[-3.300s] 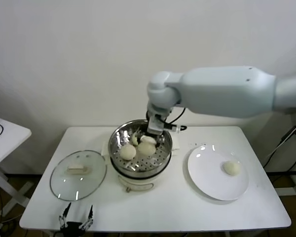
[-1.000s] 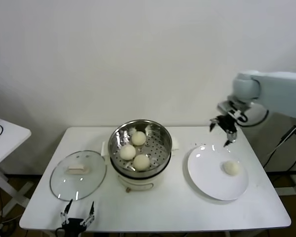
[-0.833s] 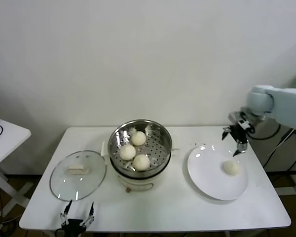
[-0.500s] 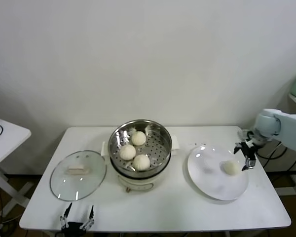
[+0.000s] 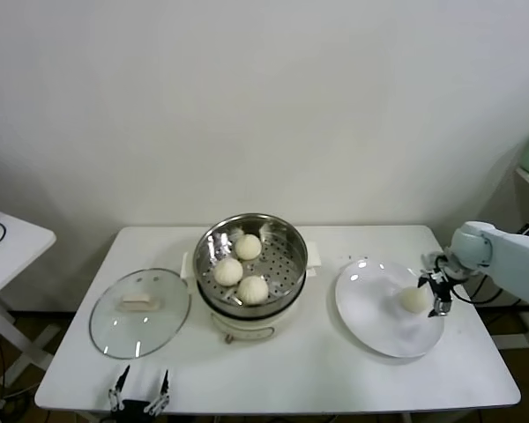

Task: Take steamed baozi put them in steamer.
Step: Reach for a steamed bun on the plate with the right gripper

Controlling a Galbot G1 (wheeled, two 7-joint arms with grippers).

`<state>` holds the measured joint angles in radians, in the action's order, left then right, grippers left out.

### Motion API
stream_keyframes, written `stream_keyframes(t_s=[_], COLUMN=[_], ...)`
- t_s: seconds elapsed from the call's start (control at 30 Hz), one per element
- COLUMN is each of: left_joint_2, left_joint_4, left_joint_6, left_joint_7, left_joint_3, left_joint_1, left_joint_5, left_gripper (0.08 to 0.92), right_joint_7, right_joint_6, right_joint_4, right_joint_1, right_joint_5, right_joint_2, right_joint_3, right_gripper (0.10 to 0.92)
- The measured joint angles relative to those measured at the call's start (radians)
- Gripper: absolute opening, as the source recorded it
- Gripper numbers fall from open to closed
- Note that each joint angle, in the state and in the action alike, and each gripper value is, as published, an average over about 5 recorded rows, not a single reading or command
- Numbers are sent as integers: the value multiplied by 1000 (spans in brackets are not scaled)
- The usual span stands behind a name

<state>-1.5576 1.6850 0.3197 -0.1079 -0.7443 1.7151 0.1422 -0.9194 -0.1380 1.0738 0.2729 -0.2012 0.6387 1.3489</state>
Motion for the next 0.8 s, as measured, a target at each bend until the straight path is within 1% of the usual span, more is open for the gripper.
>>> stream_keyframes(t_s=[0.33,0.43,0.53,0.7,0.8], left_joint_2=[2,2,1,1,0], left_joint_4=[-4,-5,-7,-8,-6], left_joint_6=[-1,-1,-2,-1,-1], left_joint_7=[0,0,0,1,2], left_joint_3=[3,4,5,5,5], left_joint_1=[-7,-8,-9,-9,-7], left_joint_5=[2,3,3,5,6], left_gripper=[823,823,823,823,823], right_joint_7=[7,9,10,9,5], right_joint_6=[8,7,7,5,3], right_joint_4=[-16,-22,-24,-20,-10], right_joint_1=[-53,-63,-67,-67,-55], right_joint_5=[24,27,31,36,33], right_joint_2=[1,5,7,6,0], right_joint_3=[-64,-76,-84,-91,-84], right_gripper=[823,804,739,598,554])
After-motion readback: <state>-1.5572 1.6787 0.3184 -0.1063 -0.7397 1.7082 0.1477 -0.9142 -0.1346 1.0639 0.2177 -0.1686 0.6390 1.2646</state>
